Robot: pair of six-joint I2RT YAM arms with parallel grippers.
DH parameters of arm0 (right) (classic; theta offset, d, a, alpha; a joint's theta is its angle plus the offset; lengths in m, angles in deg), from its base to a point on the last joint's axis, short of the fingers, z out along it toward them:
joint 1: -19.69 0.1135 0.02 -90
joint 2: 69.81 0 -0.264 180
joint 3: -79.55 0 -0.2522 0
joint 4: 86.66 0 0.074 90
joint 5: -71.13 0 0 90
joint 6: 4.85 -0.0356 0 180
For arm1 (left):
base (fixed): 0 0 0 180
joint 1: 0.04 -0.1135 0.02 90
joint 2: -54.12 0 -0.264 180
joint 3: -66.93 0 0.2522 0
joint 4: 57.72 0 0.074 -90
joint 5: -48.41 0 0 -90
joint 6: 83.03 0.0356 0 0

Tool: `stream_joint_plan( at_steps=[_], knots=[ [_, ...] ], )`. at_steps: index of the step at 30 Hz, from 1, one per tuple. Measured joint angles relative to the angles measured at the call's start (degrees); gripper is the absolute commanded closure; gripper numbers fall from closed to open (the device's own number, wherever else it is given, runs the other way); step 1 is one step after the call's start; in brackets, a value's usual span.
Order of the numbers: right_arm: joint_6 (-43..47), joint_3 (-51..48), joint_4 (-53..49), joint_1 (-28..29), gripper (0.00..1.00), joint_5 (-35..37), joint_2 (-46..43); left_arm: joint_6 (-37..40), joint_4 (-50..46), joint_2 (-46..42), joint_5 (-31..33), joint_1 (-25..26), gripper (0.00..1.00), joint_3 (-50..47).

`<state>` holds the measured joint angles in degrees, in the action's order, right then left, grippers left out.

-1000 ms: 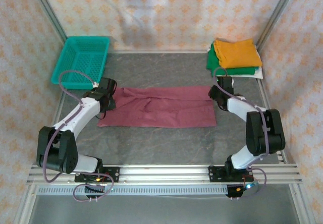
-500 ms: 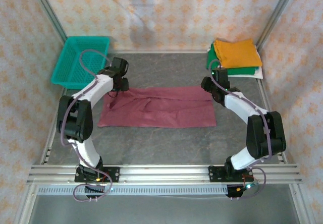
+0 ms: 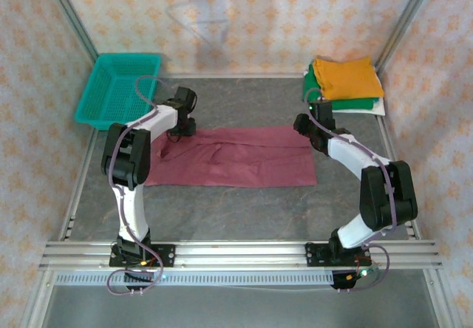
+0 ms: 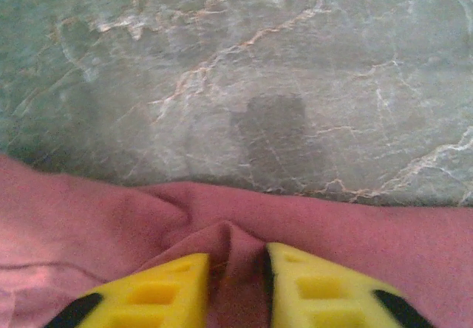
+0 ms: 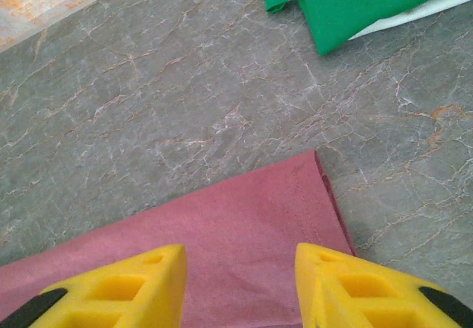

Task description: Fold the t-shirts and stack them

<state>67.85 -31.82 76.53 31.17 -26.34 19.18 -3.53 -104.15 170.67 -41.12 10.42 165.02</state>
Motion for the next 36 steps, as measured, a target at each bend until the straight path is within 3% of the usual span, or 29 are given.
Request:
stream_joint_plan(
  at_steps=[2, 3, 14, 21, 23, 28, 30, 33, 36],
  knots=[
    [0.0, 0.0, 0.0, 0.0, 0.57, 0.0, 0.0, -0.2, 0.0, 0.0, -0.2, 0.1, 0.92, 0.4],
    [0.0, 0.0, 0.0, 0.0, 0.57, 0.0, 0.0, -0.4, -0.1, -0.3, -0.2, 0.1, 1.00, 0.4],
    [0.7, 0.0, -0.2, 0.0, 0.56, 0.2, 0.0, -5.7, -1.9, -10.5, 0.0, 1.7, 1.00, -3.9],
    [1.1, 0.0, -0.2, 0.1, 0.55, 0.2, 0.0, -11.9, -2.0, -15.8, 3.4, 5.5, 1.00, -13.2],
    [1.1, 0.0, -0.2, 0.1, 0.55, 0.2, 0.0, -14.0, -2.0, -17.6, 4.8, 6.9, 0.94, -17.3],
    [1.6, 0.0, -0.3, 0.1, 0.54, 0.2, 0.1, -18.7, -2.2, -22.7, 7.9, 11.1, 0.92, -24.2],
    [1.9, 0.0, -0.3, 0.1, 0.54, 0.2, 0.5, -20.0, -2.6, -24.5, 9.4, 13.2, 0.79, -24.6],
    [2.2, 0.4, -0.8, 0.1, 0.54, 0.3, 1.7, -21.7, -3.2, -27.5, 11.9, 16.5, 0.82, -24.6],
    [2.4, 0.7, -1.0, 0.1, 0.54, 0.4, 2.4, -22.8, -3.1, -31.8, 13.4, 18.9, 0.80, -26.3]
  ],
)
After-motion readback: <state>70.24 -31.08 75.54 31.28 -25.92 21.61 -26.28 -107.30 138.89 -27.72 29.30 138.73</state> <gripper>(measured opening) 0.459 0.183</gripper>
